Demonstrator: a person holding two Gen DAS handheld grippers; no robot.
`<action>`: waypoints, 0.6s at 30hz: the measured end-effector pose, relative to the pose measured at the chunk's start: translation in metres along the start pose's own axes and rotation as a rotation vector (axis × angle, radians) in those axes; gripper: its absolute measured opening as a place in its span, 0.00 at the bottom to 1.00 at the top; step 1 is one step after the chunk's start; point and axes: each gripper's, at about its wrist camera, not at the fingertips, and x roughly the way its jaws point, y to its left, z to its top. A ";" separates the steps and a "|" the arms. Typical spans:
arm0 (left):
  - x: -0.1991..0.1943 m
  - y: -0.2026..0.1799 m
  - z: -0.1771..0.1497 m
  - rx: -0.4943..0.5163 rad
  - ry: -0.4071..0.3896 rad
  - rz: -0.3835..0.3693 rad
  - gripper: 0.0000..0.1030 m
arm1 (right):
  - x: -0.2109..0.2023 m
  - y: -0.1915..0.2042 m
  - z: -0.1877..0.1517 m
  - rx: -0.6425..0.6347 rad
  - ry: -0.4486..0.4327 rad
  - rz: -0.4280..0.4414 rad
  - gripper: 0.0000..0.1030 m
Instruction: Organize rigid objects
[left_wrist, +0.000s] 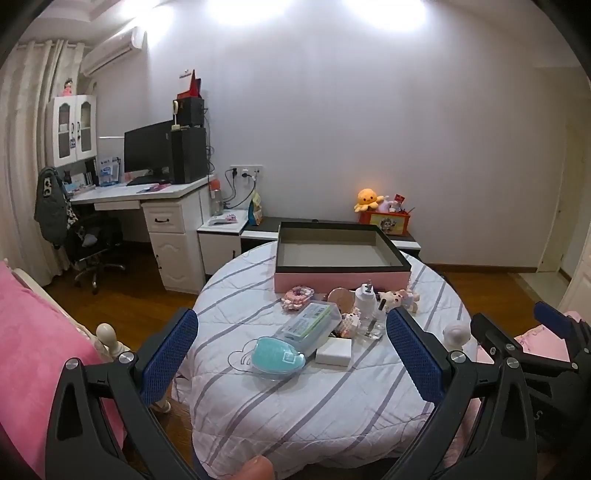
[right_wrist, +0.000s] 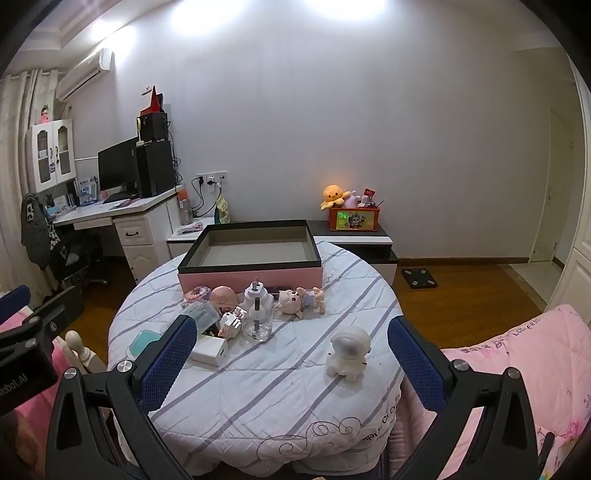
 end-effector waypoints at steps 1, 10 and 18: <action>0.000 0.000 0.000 0.001 0.000 -0.002 1.00 | -0.001 0.001 0.000 -0.002 -0.002 -0.002 1.00; 0.004 -0.001 0.001 -0.004 0.015 -0.005 1.00 | 0.000 0.000 0.000 -0.001 -0.001 0.000 1.00; 0.005 0.000 0.000 -0.003 0.015 -0.007 1.00 | 0.000 0.000 -0.001 0.000 0.001 0.000 1.00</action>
